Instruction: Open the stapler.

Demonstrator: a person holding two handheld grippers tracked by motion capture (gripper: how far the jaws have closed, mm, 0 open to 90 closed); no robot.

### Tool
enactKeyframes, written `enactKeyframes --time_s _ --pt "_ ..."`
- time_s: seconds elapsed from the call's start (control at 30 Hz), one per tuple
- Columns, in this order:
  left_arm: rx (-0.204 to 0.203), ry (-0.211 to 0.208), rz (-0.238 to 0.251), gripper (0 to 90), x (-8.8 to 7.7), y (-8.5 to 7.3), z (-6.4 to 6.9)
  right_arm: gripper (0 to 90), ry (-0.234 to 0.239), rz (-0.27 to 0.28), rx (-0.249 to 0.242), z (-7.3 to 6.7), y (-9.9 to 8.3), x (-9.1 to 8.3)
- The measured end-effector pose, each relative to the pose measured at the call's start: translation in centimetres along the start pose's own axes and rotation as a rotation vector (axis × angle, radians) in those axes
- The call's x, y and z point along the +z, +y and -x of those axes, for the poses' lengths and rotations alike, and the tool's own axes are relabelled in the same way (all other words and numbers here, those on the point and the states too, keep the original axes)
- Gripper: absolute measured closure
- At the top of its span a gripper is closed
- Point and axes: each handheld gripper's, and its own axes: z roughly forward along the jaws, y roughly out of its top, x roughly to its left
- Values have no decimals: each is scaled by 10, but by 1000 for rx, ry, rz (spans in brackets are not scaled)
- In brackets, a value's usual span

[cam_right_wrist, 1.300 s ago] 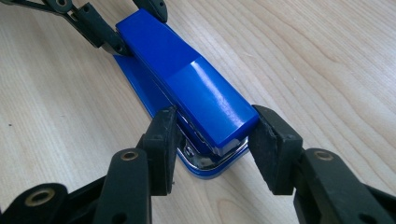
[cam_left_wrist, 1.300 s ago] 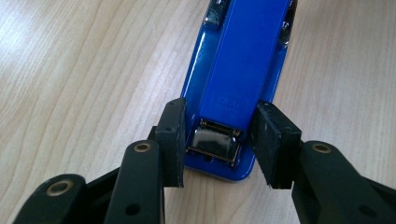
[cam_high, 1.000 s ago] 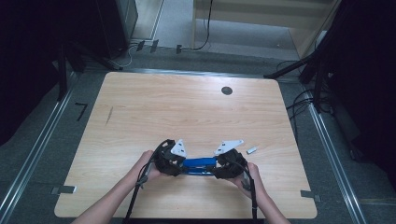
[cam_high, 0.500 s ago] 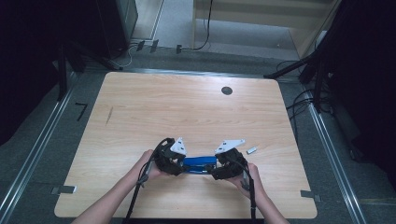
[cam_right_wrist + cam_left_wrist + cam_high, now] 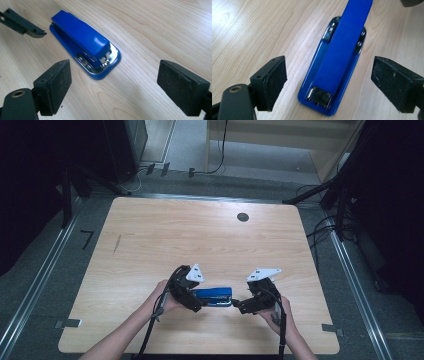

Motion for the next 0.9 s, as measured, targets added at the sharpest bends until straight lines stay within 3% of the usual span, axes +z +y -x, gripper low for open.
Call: enactKeyframes --time_s 0.17,0.33,0.67,0.9 --pt "6 -11 15 137 6 10 5 127 -15 -10 8 4 -4 -1" --pt "43 -24 4 170 14 18 10 129 -20 -27 2 7 -6 1" --pt "67 -36 7 304 30 34 13 129 -26 -68 -1 11 -11 8" --pt "117 -51 -9 426 40 47 18 134 -24 -66 19 15 -12 7"
